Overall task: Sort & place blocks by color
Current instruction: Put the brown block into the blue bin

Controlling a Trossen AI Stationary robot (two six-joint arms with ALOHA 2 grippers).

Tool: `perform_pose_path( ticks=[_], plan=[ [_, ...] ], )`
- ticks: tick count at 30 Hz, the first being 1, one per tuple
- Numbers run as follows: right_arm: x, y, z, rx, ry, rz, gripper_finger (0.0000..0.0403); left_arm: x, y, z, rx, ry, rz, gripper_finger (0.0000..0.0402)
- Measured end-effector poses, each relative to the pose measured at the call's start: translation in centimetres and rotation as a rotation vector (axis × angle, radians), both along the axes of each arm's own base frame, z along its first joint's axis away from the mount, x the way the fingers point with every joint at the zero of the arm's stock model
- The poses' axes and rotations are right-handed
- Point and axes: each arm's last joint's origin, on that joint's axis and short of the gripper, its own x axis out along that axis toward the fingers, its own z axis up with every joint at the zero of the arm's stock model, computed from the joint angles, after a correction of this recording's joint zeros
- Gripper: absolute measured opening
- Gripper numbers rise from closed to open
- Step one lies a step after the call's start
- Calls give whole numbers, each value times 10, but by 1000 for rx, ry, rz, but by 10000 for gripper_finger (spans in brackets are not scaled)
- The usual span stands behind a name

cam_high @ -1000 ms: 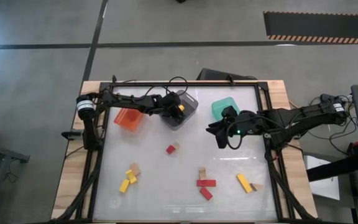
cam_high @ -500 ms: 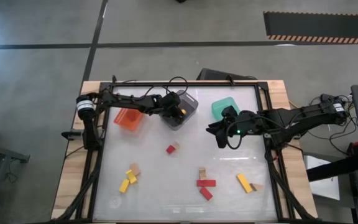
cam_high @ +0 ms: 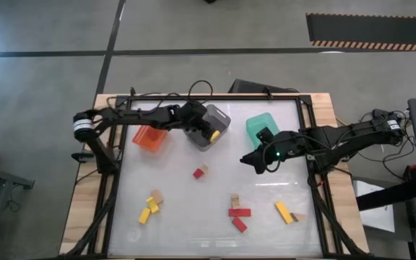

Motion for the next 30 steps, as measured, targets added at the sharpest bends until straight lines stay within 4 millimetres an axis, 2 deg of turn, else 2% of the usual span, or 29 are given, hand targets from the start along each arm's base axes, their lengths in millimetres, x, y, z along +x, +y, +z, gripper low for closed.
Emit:
perform_pose_path(
  ticks=[5,11,19,23,30],
  plan=[
    [0,3,0,119,19,33,114,-10,-16,33,25,-95,-39,208],
    [-1,5,0,212,44,73,114,-22,-44,67,52,-215,-115,208],
    [0,13,-3,324,84,59,114,-31,-85,90,75,-285,-250,208],
    [9,25,-9,358,123,60,114,-36,-94,97,126,-297,-312,208],
    [43,43,-21,370,301,16,114,-52,-100,114,108,-359,-410,208]
  ],
)
